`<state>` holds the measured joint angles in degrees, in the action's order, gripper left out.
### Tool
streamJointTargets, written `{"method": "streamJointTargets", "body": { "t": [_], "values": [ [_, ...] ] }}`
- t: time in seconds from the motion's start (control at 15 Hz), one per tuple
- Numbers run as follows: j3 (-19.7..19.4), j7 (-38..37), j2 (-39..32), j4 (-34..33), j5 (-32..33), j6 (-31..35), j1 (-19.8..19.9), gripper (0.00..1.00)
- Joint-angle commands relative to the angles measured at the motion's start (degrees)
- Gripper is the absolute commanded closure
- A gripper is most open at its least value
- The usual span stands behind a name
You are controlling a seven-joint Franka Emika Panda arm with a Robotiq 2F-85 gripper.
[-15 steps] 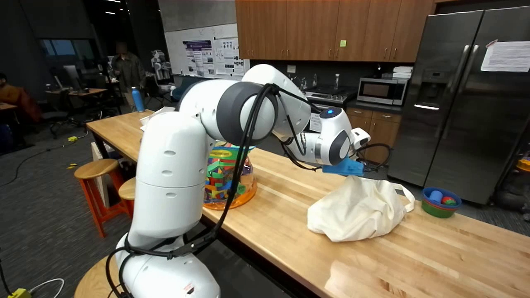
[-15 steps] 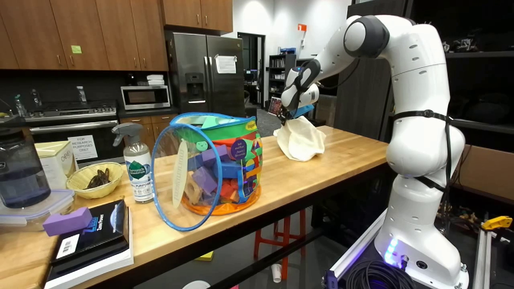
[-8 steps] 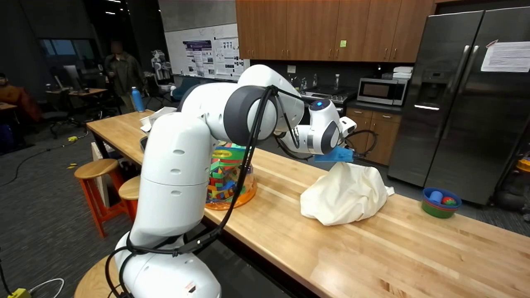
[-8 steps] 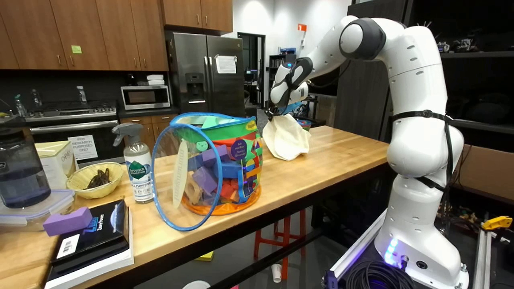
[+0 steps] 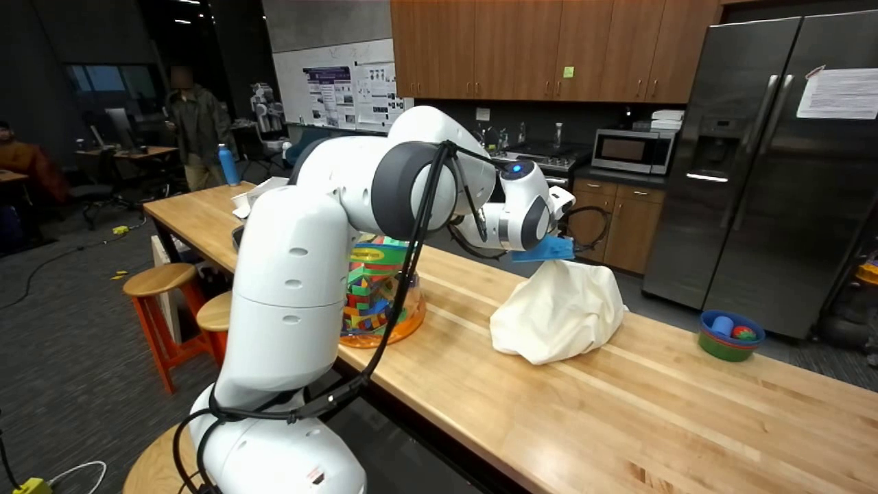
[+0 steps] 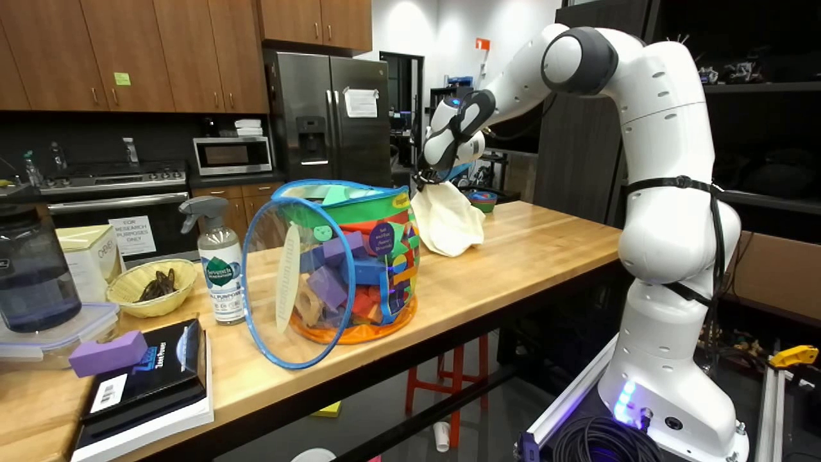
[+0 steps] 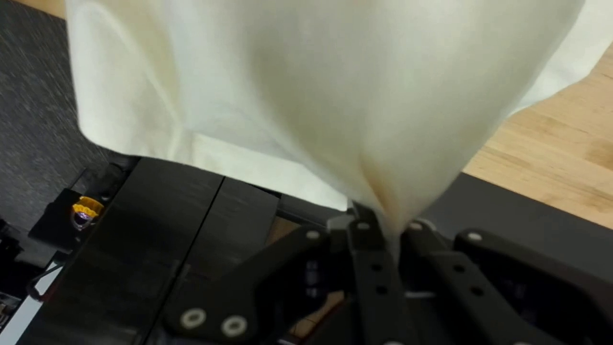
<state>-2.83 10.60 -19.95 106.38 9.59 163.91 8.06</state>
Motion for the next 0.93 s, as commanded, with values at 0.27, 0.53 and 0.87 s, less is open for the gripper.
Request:
{"method": "streamJointTargets", "body": {
  "t": [0.27, 0.53, 0.87],
  "values": [
    [2.7, 3.9, 3.4, 4.6, -1.4, 4.2, 0.1, 0.99],
    [5.6, 5.5, 5.8, 8.4, -1.3, 6.3, 1.1, 0.99],
    [4.3, 4.1, 5.0, 8.8, -0.7, 6.1, -1.0, 0.89]
  ]
}}
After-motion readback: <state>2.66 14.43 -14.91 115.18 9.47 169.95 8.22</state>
